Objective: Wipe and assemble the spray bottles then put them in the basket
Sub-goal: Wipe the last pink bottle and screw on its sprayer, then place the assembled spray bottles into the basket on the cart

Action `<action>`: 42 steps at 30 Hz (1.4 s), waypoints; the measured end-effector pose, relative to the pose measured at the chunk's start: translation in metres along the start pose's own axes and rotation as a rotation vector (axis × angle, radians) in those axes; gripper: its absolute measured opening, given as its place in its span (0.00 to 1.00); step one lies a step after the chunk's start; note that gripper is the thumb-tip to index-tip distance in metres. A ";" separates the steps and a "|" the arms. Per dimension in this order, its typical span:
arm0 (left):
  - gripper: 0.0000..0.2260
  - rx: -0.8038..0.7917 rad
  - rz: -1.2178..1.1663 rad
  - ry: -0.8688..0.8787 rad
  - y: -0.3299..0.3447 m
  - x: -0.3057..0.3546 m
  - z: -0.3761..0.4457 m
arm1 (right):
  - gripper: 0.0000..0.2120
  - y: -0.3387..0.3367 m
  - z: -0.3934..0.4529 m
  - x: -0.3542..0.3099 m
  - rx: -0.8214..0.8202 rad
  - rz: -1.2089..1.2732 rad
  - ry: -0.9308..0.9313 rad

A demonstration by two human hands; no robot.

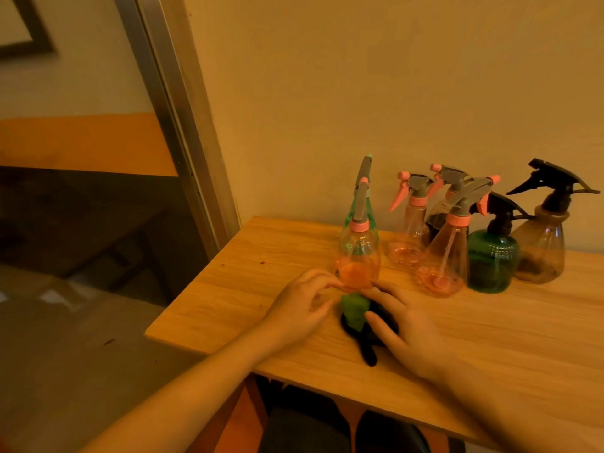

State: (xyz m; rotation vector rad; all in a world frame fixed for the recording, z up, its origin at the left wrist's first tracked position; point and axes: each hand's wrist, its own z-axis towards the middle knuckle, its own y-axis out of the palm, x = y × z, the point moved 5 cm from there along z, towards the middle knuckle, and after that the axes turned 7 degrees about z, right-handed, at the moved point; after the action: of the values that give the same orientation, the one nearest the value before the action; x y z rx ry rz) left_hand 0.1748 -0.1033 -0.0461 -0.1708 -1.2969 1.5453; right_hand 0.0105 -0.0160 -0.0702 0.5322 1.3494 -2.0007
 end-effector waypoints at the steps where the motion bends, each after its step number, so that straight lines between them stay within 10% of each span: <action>1: 0.13 -0.024 0.006 0.006 0.005 0.004 0.000 | 0.25 -0.006 -0.002 0.004 0.023 -0.008 0.012; 16: 0.20 -0.315 0.255 0.184 0.043 0.026 -0.015 | 0.27 -0.010 -0.019 0.007 -0.099 -0.211 0.039; 27: 0.37 -0.271 0.380 -0.138 -0.050 -0.075 -0.061 | 0.25 0.001 0.001 -0.003 -0.094 -0.226 -0.011; 42: 0.20 -0.358 0.550 -0.314 -0.040 -0.145 0.033 | 0.25 0.065 0.047 -0.027 -0.240 -0.237 -0.239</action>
State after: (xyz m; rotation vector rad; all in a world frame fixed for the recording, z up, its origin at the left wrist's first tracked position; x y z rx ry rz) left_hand 0.2388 -0.2410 -0.0720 -0.5699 -1.8840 1.8295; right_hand 0.0774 -0.0678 -0.0772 0.0226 1.5282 -1.9729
